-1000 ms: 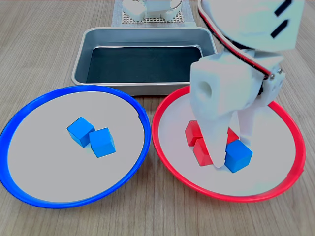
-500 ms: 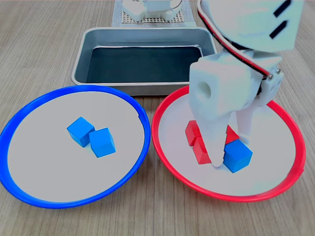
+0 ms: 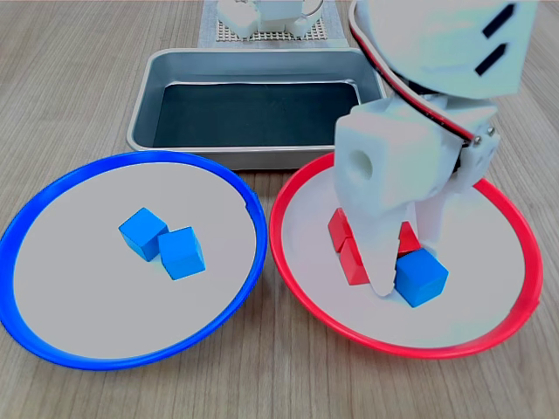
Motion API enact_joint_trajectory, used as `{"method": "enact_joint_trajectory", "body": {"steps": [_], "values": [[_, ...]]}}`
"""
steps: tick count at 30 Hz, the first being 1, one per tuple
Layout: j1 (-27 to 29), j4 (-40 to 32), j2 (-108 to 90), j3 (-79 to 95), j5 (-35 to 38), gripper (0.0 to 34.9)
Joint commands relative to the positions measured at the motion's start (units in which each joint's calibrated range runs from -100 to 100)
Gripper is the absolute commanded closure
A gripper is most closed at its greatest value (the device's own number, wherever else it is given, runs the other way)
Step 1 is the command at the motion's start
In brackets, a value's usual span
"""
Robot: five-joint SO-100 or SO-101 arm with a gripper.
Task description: Relocate any misplaced blocks to their matching dishes.
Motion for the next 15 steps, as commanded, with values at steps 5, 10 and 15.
{"method": "enact_joint_trajectory", "body": {"steps": [5, 10, 15], "values": [[-0.6, -0.8, 0.7, -2.6, 0.2, 21.8], [-0.6, -0.3, 0.7, -2.3, 0.2, 26.2], [-0.1, 0.0, 1.0, -1.9, 0.2, 30.5]]}}
